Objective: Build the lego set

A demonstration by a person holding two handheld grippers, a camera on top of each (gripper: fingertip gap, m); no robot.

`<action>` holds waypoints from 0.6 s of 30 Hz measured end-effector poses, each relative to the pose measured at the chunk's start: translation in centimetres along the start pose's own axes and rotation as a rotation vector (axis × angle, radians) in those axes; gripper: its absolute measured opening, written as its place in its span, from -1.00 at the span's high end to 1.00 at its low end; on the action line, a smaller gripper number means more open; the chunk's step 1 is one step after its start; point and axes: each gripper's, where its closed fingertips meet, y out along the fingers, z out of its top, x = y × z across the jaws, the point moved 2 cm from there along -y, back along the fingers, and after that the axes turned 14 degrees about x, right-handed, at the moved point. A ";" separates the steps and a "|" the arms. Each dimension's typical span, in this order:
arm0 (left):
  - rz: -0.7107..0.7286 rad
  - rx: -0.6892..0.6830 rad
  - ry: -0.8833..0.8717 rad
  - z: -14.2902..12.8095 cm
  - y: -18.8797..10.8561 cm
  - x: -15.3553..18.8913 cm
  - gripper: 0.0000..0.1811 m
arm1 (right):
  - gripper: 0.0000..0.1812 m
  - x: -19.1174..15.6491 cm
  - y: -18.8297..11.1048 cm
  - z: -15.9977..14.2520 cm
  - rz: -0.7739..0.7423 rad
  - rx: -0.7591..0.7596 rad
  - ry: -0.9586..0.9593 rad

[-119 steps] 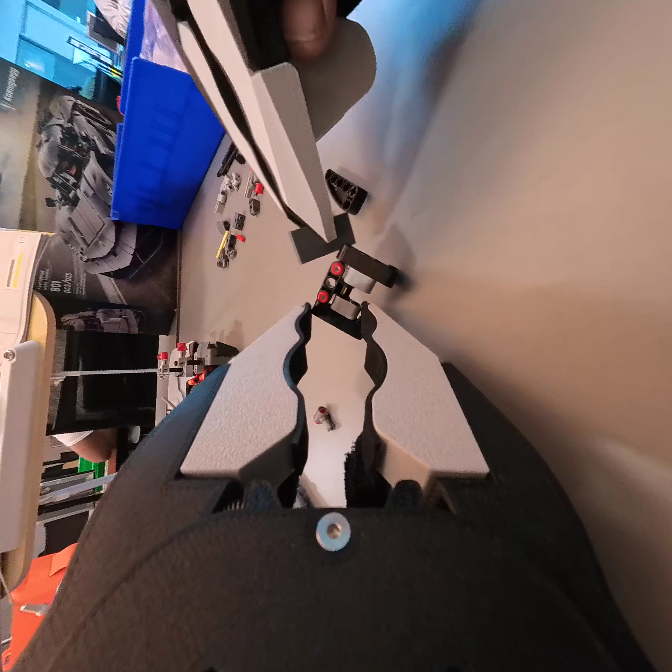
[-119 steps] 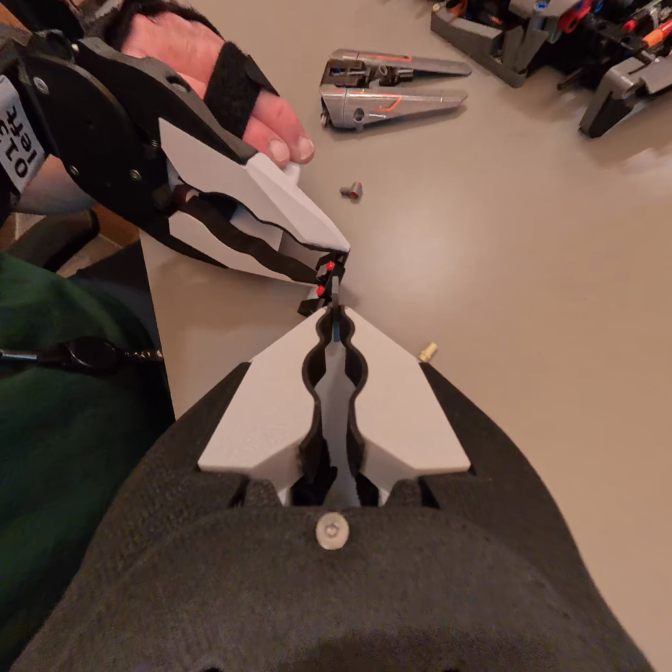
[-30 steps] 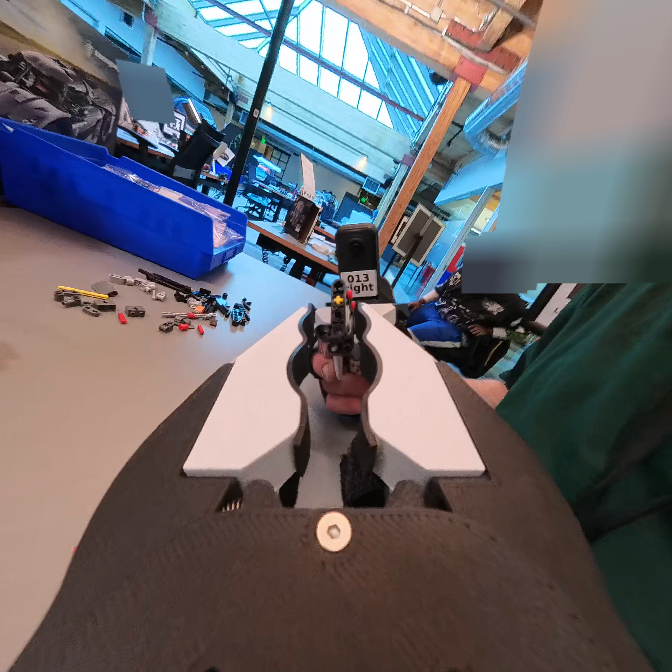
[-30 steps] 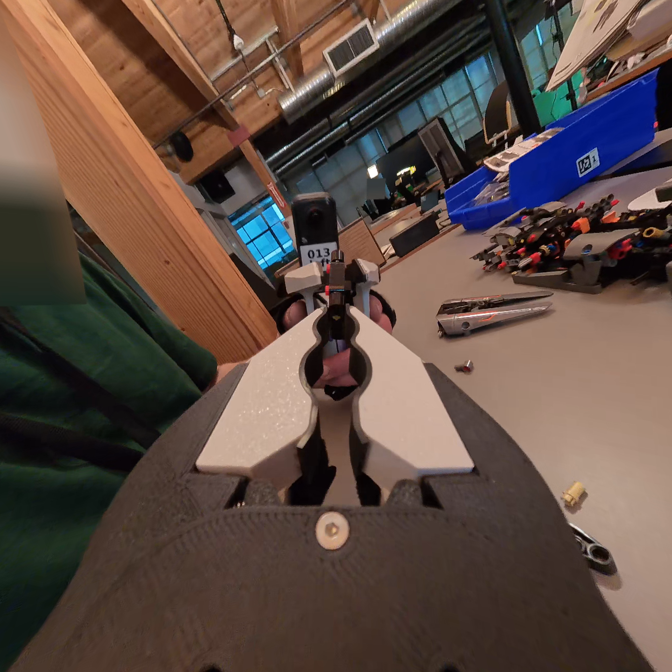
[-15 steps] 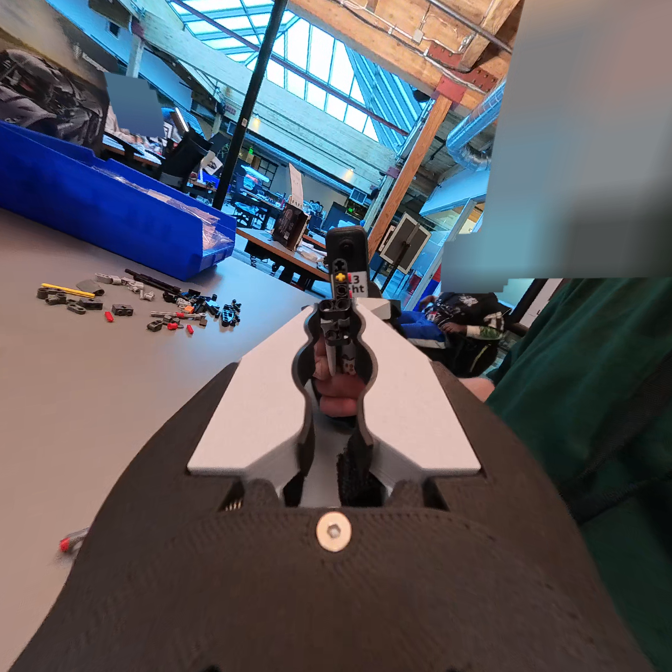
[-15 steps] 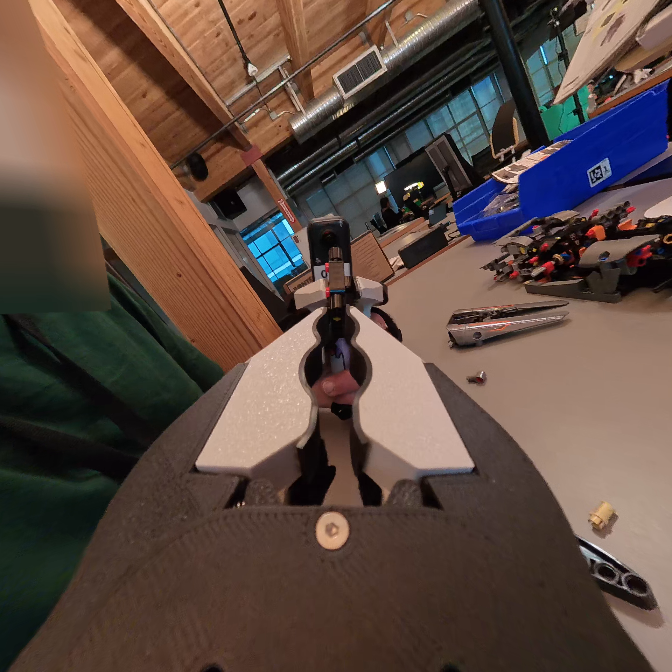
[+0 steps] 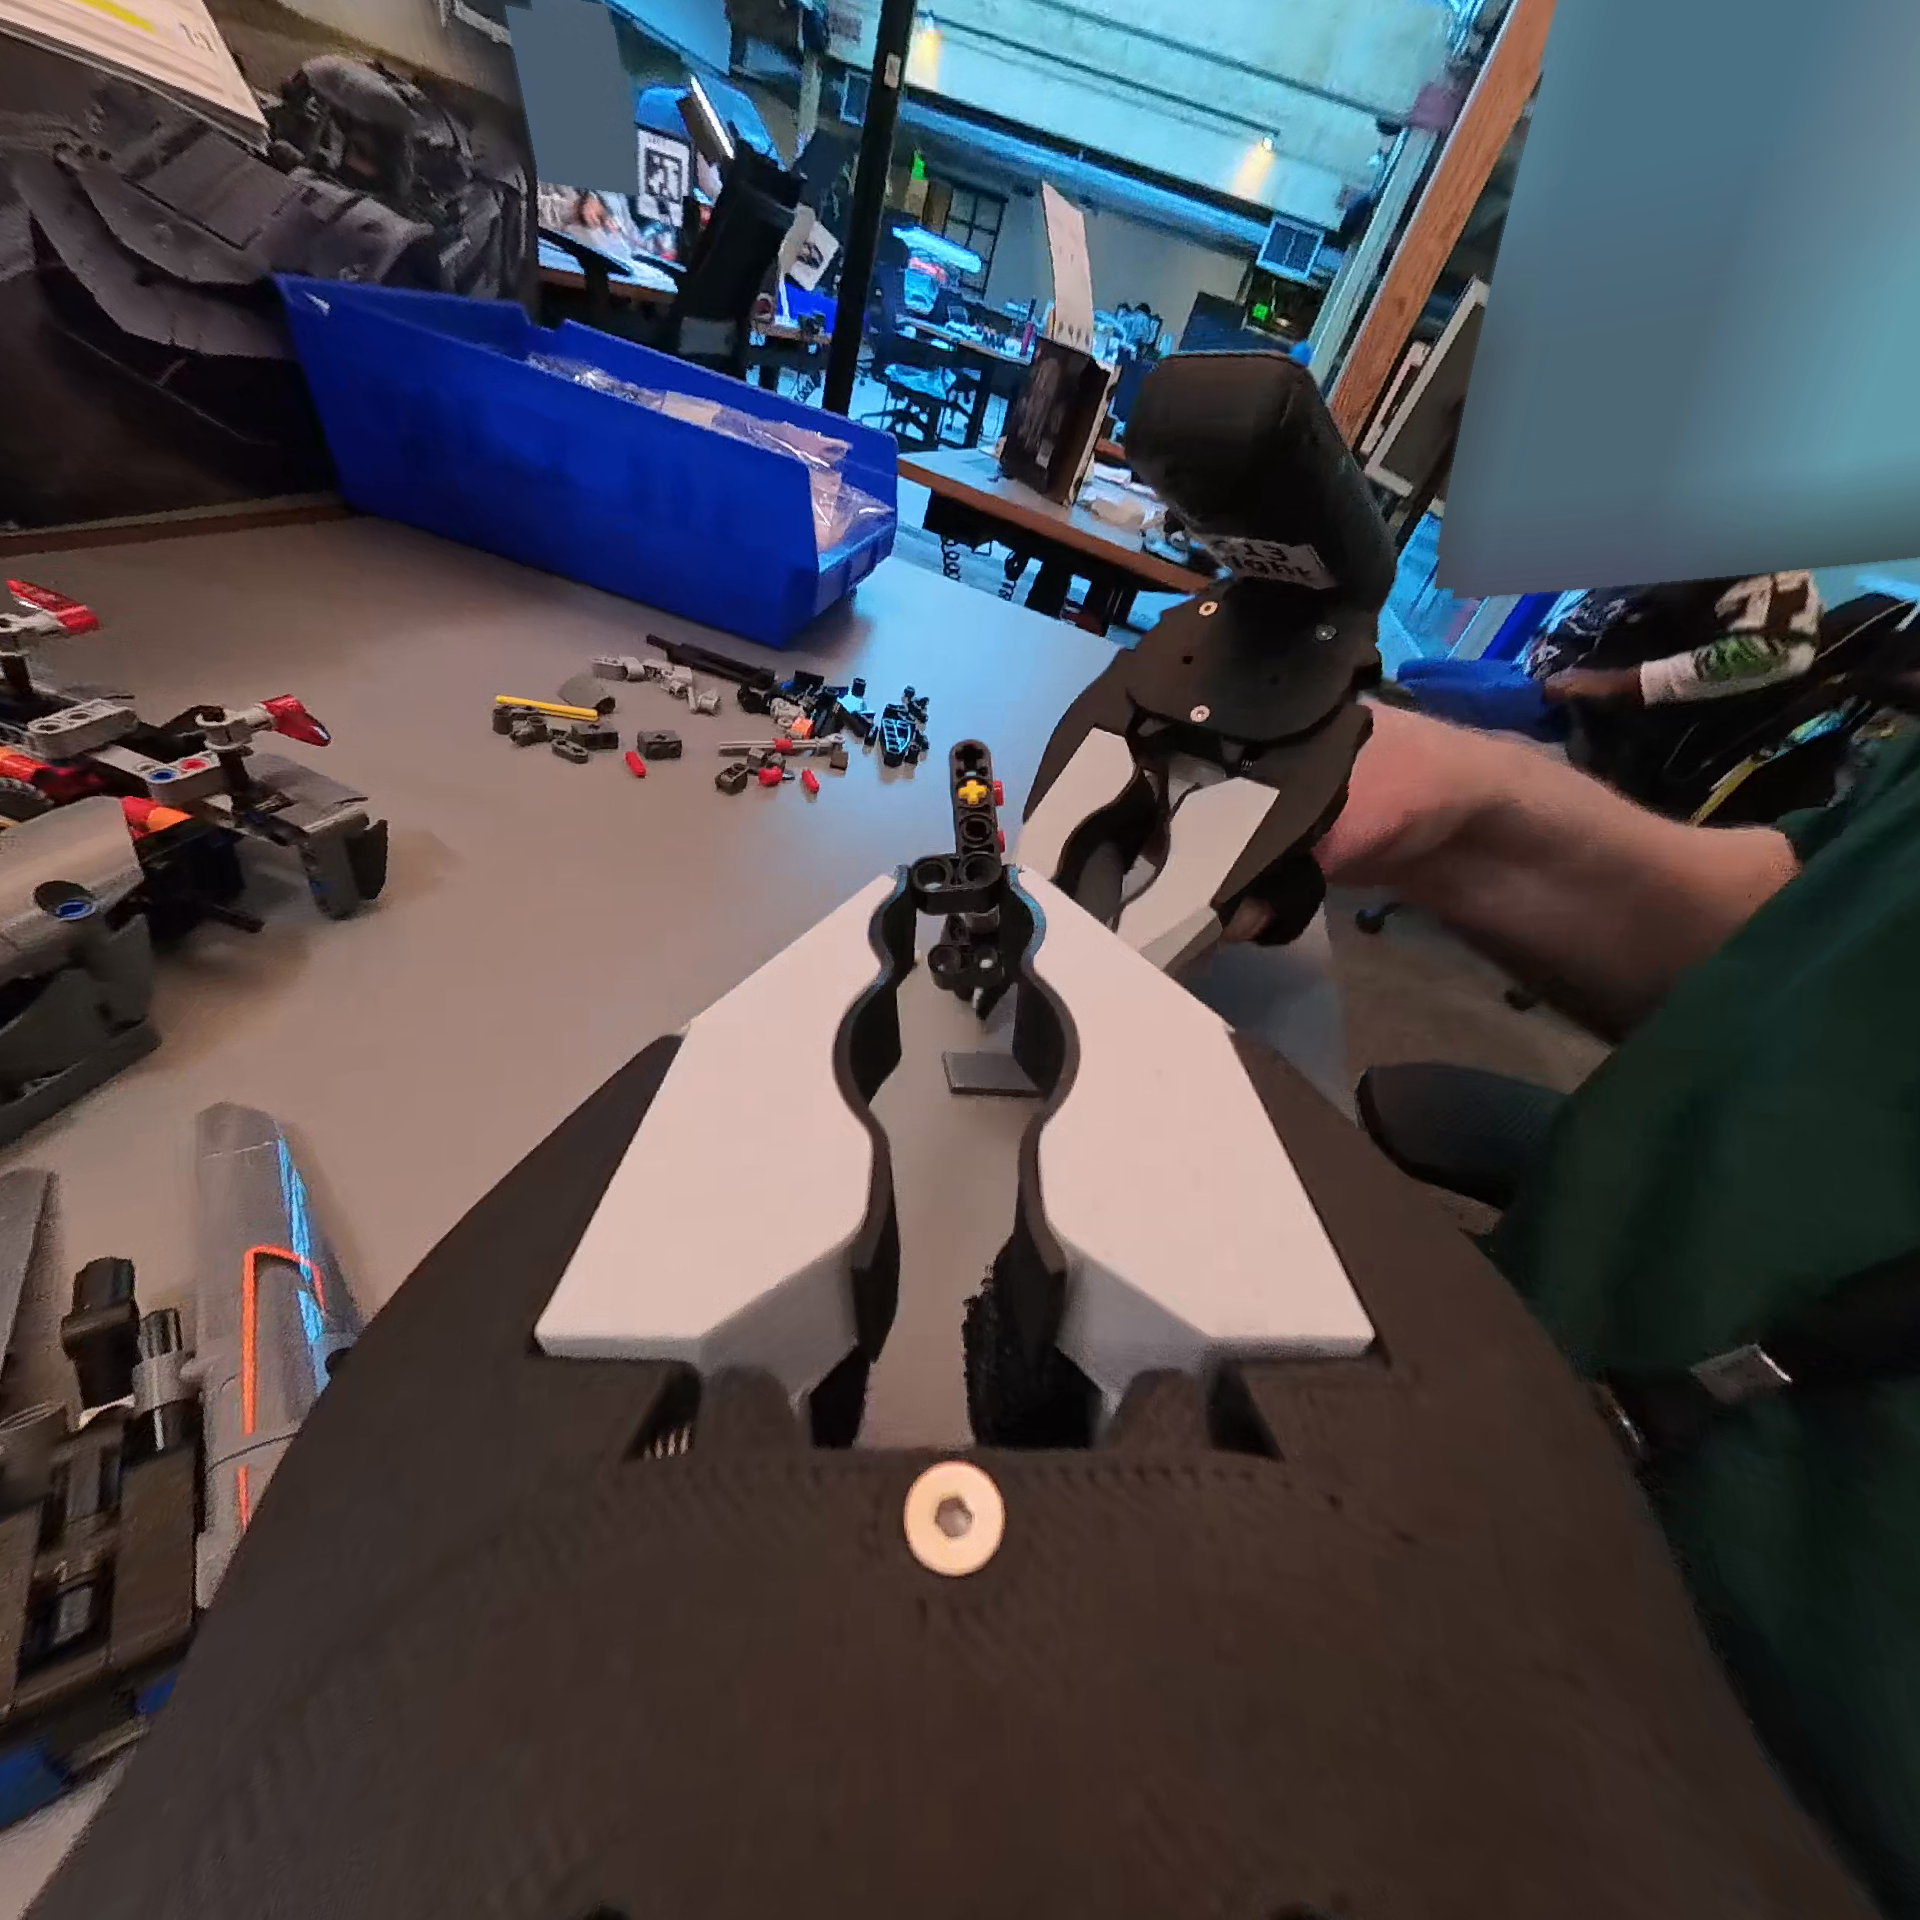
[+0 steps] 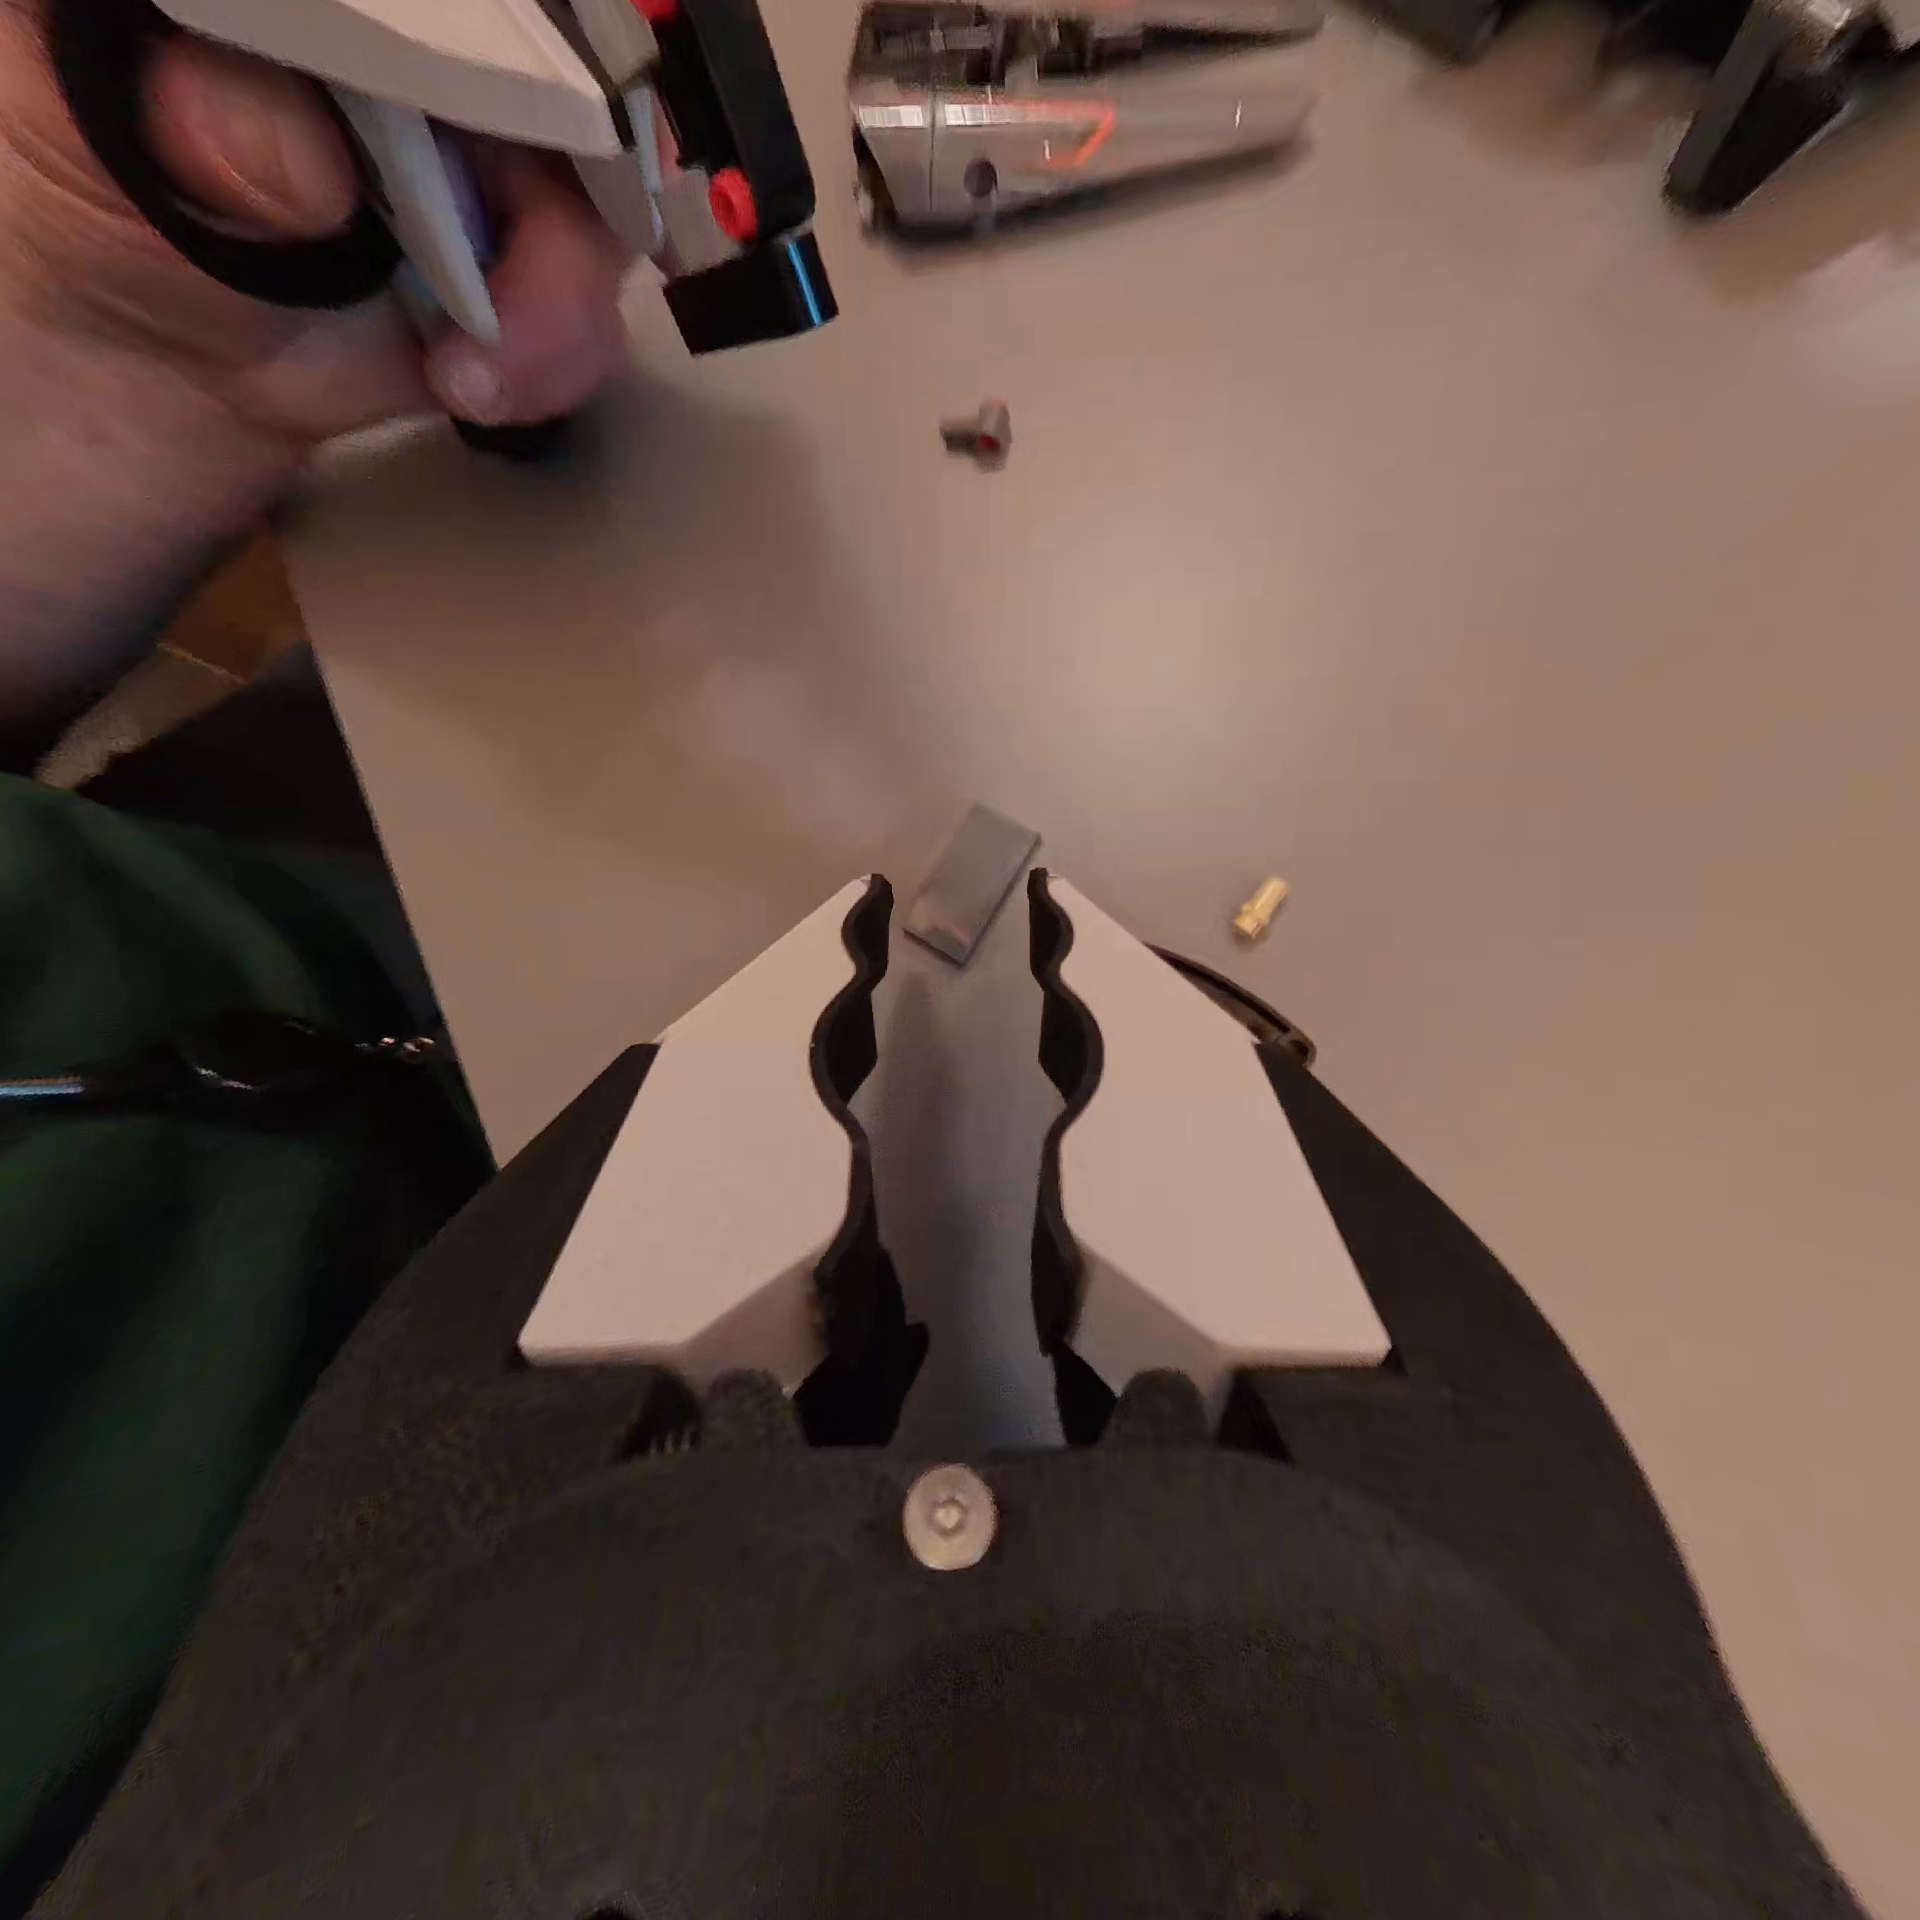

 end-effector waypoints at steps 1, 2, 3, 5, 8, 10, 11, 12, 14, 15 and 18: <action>0.004 -0.008 0.007 -0.2 0.0 0.0 0.85 | 0.71 0.1 0.3 -0.5 -0.028 -0.032 -0.027; 0.005 -0.018 0.010 -0.5 0.0 0.0 0.85 | 0.68 0.2 0.6 -0.8 -0.045 -0.050 -0.057; 0.002 -0.028 0.009 -0.8 0.0 0.0 0.85 | 0.69 0.2 0.8 -0.8 -0.054 -0.052 -0.074; -0.006 -0.021 0.007 -0.7 0.0 0.1 0.85 | 0.72 0.3 0.9 -0.7 -0.062 -0.064 -0.091; -0.005 -0.012 0.005 -0.5 -0.2 -0.1 0.85 | 0.82 -0.4 1.2 -0.7 -0.010 -0.087 -0.104; -0.008 0.005 -0.004 -0.3 -0.4 -0.2 0.85 | 0.80 -0.7 1.1 -0.8 0.011 -0.104 -0.118; -0.009 0.015 -0.010 -0.2 -0.5 -0.2 0.85 | 0.79 -0.6 0.8 -0.9 0.013 -0.117 -0.124; -0.010 0.027 -0.015 0.0 -0.6 -0.3 0.85 | 0.77 -0.5 0.5 -0.6 0.024 -0.112 -0.132; -0.017 0.047 -0.024 0.2 -0.7 -0.3 0.85 | 0.75 -1.3 0.2 0.2 0.084 -0.080 -0.167; -0.022 0.052 -0.029 0.3 -0.8 -0.2 0.85 | 0.75 -1.5 0.2 0.4 0.109 -0.086 -0.206; -0.028 0.060 -0.035 0.4 -0.8 -0.3 0.85 | 0.66 -1.5 0.5 0.1 0.179 -0.147 -0.438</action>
